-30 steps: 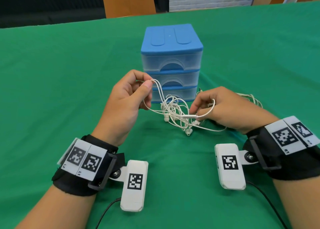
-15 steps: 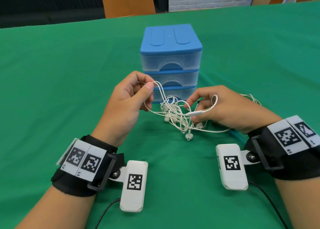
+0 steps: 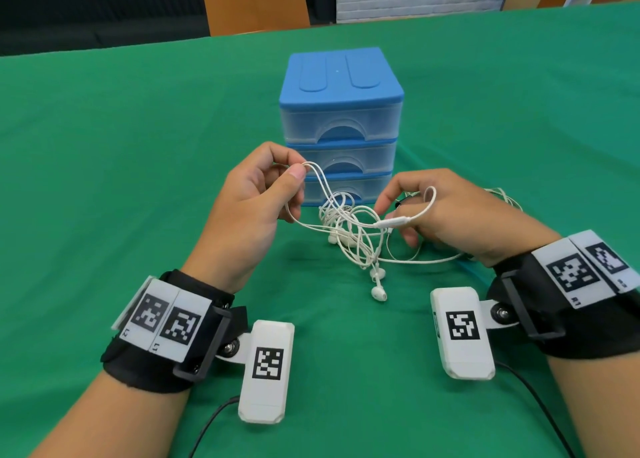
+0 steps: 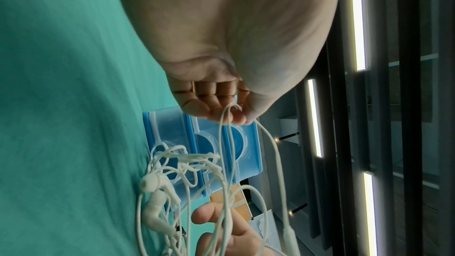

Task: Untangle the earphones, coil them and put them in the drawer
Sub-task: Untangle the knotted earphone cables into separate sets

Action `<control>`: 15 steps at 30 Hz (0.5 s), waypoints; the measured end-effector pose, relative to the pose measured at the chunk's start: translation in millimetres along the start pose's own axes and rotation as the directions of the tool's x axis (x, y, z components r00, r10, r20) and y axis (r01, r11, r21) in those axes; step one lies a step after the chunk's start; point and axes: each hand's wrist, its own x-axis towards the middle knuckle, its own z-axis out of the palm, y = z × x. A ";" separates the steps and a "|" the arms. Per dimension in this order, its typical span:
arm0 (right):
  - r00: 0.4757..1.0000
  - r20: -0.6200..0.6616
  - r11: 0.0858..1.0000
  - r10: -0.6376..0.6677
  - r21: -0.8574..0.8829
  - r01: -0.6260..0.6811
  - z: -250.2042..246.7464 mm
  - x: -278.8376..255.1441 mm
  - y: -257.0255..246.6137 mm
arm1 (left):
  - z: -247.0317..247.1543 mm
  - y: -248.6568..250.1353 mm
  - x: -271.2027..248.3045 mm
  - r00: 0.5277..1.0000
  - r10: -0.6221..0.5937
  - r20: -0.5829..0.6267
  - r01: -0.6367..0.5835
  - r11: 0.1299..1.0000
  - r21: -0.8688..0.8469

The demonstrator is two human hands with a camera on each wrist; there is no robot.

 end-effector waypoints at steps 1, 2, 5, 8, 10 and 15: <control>1.000 0.013 1.000 -0.010 -0.022 0.010 -0.3 -0.4 1.0 | -0.2 -0.6 0.2 1.000 0.005 -0.002 -0.005 1.000 0.003; 0.999 0.043 0.999 -0.014 -0.043 0.016 0.1 -1.0 1.3 | -0.3 -1.4 0.4 1.000 0.011 -0.004 -0.011 1.000 0.005; 0.998 0.031 0.998 -0.048 -0.049 0.049 3.2 -0.2 0.1 | 0.5 -0.5 0.6 0.998 0.058 -0.026 -0.059 0.997 -0.039; 0.884 -0.453 0.984 -0.112 0.073 0.162 -3.4 7.7 1.8 | -1.9 7.0 0.2 0.989 0.113 -0.098 -0.133 0.963 -0.232; 0.703 -0.709 0.937 -0.044 0.215 0.276 -14.2 9.7 2.4 | -3.6 10.2 0.0 0.987 0.090 -0.136 -0.129 0.940 -0.316; 0.481 -0.876 0.866 0.035 0.267 0.424 -24.3 9.7 4.3 | -1.7 3.6 -1.0 0.996 0.066 -0.065 -0.074 0.987 -0.141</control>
